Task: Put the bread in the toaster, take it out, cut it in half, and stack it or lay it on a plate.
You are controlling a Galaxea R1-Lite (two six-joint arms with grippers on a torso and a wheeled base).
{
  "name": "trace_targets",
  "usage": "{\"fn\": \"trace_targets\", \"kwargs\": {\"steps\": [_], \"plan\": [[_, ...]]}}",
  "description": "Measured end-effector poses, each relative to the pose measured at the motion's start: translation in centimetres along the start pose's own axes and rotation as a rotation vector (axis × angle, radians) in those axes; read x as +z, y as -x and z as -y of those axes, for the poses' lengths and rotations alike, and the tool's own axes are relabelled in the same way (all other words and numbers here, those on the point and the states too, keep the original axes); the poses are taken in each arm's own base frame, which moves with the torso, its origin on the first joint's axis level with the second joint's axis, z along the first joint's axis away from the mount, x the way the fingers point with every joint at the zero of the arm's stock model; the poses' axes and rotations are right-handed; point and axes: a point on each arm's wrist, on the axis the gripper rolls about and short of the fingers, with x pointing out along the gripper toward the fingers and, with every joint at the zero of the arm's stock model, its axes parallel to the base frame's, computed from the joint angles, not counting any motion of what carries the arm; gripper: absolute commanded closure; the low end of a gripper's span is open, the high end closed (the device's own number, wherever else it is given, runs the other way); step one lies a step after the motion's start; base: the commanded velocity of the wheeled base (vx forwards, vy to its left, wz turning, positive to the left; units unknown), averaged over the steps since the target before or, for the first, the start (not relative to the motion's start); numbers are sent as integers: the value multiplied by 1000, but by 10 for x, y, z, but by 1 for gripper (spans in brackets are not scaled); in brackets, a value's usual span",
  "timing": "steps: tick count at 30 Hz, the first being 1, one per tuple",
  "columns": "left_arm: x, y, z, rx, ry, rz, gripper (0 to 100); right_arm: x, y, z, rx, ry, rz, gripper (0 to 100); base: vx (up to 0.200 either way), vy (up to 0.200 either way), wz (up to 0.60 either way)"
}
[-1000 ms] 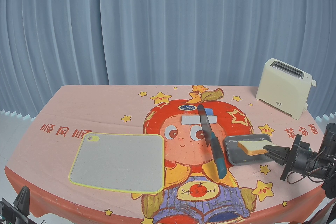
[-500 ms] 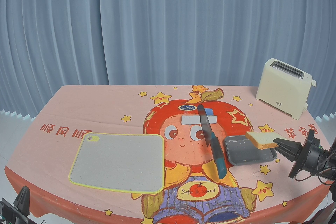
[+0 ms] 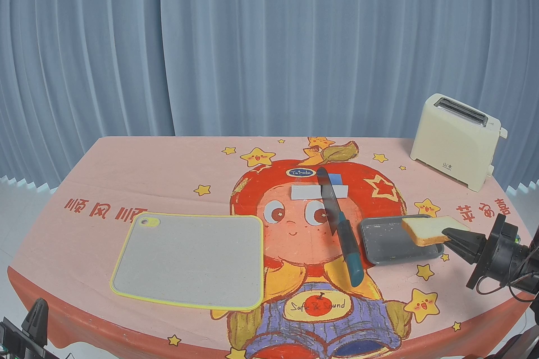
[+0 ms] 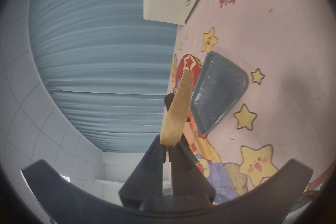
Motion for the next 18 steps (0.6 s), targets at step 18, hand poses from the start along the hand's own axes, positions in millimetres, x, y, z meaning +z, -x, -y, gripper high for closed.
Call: {"fn": "trace_targets", "kwargs": {"steps": [18], "plan": [[0, 0, 0, 0, 0, 3, 100, -5, 14, -8, 64, 45, 14, 100, 0, 0, 0]]}}
